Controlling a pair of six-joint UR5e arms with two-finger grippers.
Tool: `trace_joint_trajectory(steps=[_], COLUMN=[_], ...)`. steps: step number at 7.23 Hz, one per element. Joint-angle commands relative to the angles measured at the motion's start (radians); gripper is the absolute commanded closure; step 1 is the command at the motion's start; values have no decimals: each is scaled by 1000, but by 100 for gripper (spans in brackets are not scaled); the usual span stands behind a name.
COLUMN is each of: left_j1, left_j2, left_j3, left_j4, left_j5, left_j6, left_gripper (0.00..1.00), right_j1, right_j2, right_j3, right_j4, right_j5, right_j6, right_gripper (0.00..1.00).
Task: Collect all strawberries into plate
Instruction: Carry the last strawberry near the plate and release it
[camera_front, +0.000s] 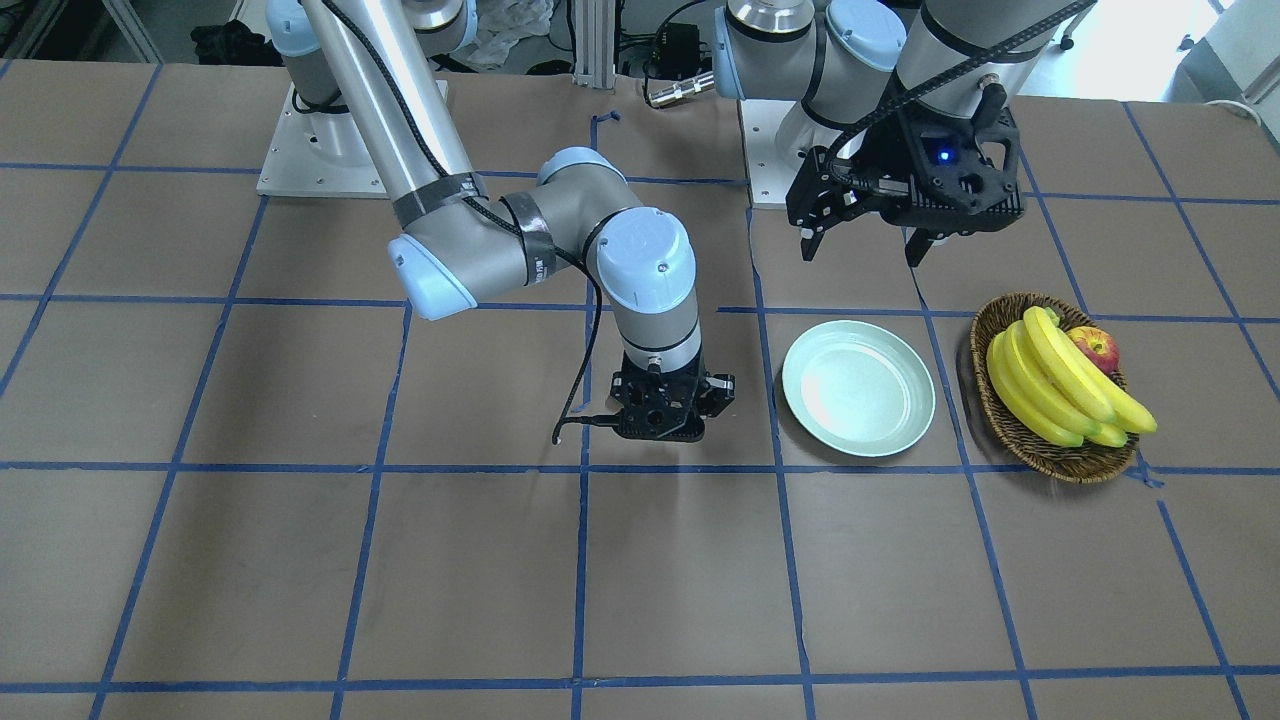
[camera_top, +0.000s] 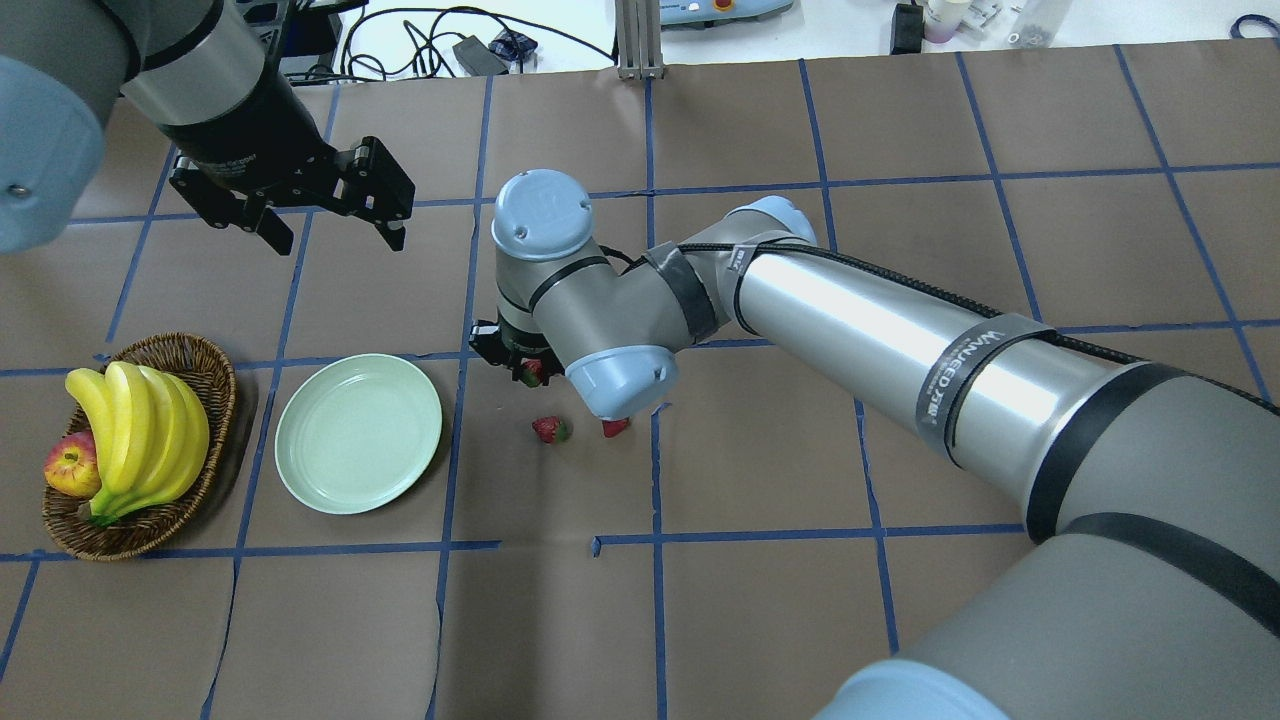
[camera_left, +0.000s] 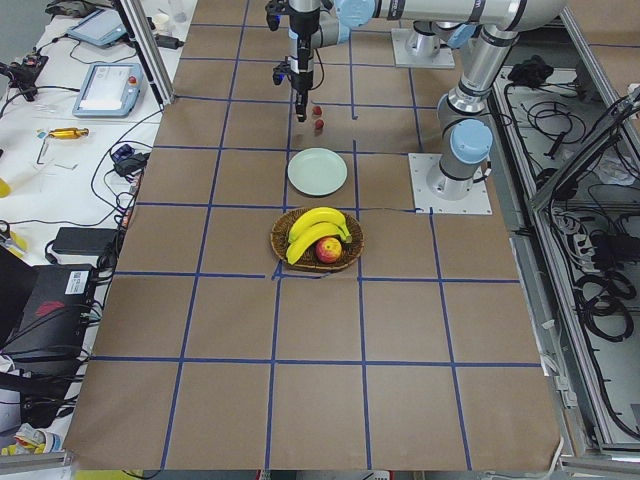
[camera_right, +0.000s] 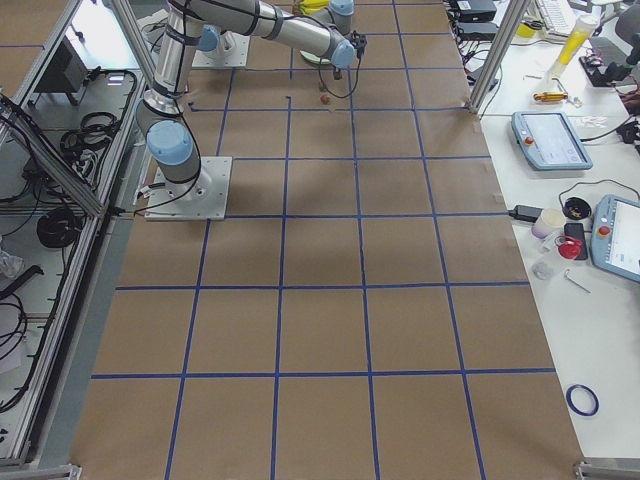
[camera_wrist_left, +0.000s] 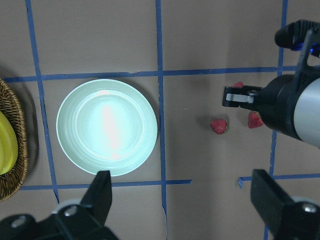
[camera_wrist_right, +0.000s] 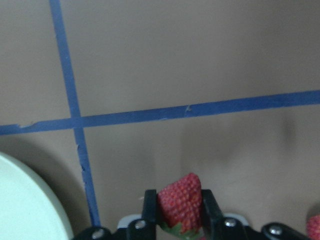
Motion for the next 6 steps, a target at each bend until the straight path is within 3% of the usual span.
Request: trace_joint_trajectory(steps=[1,2,3,5,6], left_j1=[0,0,0,0,0], left_j2=[-1,-1,-1,0,0], left_j3=[-1,-1,-1,-1,-1], left_j4=[0,0,0,0,0], left_j5=[0,0,0,1,3], left_j6=[0,0,0,0,0], left_gripper=[0,0,0,0,0], right_j1=[52,52,54,52,26], right_j2=[39,41,36,-10,-71], right_j3=[-22,-16,-8,18,42], right_j4=[-35,-35,-34,11,91], right_j5=[6,9,35,34,18], right_j6=[37,42,40,31,-31], right_gripper=[86,56,1,0,0])
